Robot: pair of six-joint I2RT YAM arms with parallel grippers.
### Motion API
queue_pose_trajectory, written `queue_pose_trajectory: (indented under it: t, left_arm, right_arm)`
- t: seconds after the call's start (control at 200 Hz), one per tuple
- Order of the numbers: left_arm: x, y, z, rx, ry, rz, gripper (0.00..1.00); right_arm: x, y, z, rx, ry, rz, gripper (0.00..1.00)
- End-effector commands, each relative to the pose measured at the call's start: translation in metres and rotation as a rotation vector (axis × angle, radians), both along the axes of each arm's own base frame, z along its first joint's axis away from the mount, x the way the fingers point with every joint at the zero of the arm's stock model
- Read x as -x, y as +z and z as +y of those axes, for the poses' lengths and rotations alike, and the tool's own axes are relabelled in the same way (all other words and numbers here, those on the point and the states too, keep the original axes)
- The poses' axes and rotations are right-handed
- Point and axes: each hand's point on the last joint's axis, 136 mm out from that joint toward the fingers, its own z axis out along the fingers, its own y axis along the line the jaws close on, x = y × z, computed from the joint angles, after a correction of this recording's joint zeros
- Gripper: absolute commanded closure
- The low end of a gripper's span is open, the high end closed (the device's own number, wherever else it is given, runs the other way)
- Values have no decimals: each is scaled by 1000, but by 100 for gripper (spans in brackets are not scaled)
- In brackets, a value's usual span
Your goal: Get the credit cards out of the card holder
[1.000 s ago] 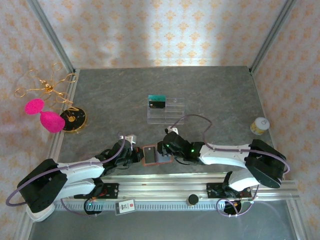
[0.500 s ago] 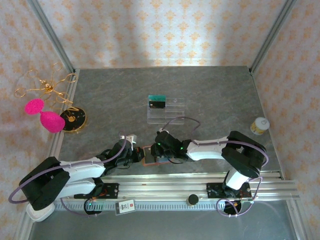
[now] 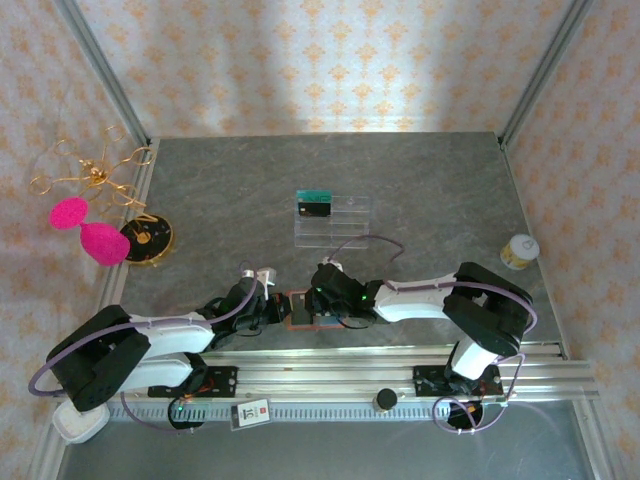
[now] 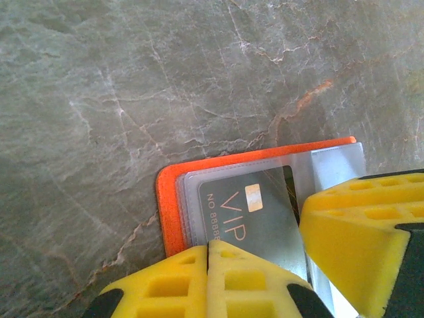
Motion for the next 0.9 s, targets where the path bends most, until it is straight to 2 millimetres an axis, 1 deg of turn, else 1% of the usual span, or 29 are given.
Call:
queue_pose_trajectory:
  t: [0.0, 0.1, 0.16, 0.22, 0.315, 0.471, 0.556, 0.596, 0.651, 0.891]
  left_arm:
    - [5, -6, 5, -19, -11, 12, 100]
    - [5, -5, 5, -19, -10, 9, 100]
    - [5, -5, 5, -17, -11, 9, 100]
    - [5, -5, 5, -18, -10, 9, 100]
    - [5, -5, 4, -13, -14, 10, 100]
    - [6, -5, 3, -11, -23, 11, 100]
    - [6, -6, 2, -10, -28, 13, 100]
    - [6, -6, 2, -9, -28, 13, 100]
    - [6, -6, 2, -10, -28, 13, 100]
    - [5, -2, 2, -7, -26, -1, 100]
  right_arm:
    - [0, -2, -23, 48, -72, 1, 79]
    - [3, -2, -20, 31, -61, 17, 79]
    - [4, -7, -18, 39, -50, 31, 80]
    - [7, -10, -13, 24, -32, 46, 81]
    - [11, -10, -3, -21, 2, 62, 82]
    - [12, -11, 2, -33, 21, 69, 88]
    - [12, -13, -1, -23, 12, 68, 95]
    - [11, -13, -3, -15, 0, 66, 100]
    - [10, -12, -7, -14, -12, 58, 100]
    - [6, -3, -36, 14, -125, 29, 100]
